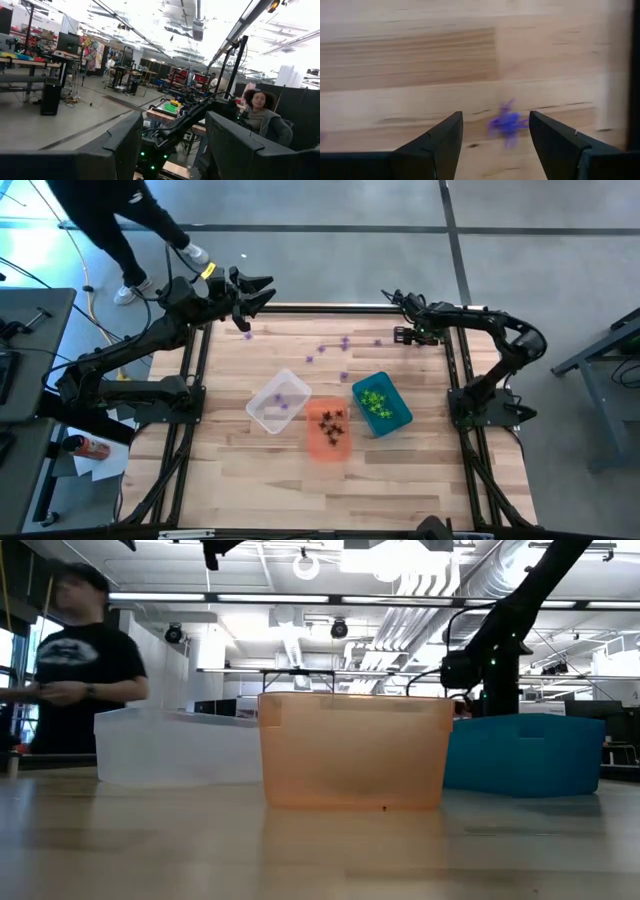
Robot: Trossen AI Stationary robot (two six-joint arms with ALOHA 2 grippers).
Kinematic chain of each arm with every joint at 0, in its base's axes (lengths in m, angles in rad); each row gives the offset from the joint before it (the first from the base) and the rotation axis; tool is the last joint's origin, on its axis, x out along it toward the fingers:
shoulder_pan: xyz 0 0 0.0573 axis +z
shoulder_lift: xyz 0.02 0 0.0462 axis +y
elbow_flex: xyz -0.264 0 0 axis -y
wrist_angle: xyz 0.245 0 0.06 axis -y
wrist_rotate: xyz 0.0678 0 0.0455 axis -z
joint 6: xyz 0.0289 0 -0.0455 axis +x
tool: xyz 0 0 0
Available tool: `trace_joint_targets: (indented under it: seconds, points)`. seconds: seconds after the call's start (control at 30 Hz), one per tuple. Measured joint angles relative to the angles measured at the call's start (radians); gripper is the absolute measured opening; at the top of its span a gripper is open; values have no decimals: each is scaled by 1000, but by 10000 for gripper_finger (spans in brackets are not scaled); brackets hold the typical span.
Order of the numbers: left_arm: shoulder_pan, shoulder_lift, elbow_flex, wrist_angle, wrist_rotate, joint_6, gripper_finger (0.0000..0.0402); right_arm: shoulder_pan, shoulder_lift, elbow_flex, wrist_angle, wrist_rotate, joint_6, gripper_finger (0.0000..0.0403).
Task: Sort Halloween decoration
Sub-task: Put the purple spider toy into the transparent bin
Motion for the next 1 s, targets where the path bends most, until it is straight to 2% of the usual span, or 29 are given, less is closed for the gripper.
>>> trace_joint_targets:
  seconds: [0.37, 0.47, 0.57, 0.8, 0.87, 1.0]
  points:
    - [2, 0, 0, -6, 0, 29, 202, 44, 37, 5, -25, 17, 7, 224]
    - [2, 0, 0, -8, 0, 36, 202, 46, 37, 5, -31, 12, 4, 213]
    - [2, 0, 0, -8, 0, 57, 202, 48, 38, 4, -42, 11, 0, 174]
    - [2, 0, 0, -16, 4, 62, 202, 59, 31, -63, -49, 25, -4, 23]
    - [2, 0, 0, -19, 6, 63, 202, 74, 22, -68, -53, 34, -29, 12]
    - [3, 0, 0, -15, 6, 64, 202, 111, -39, -55, -96, 16, -30, 15]
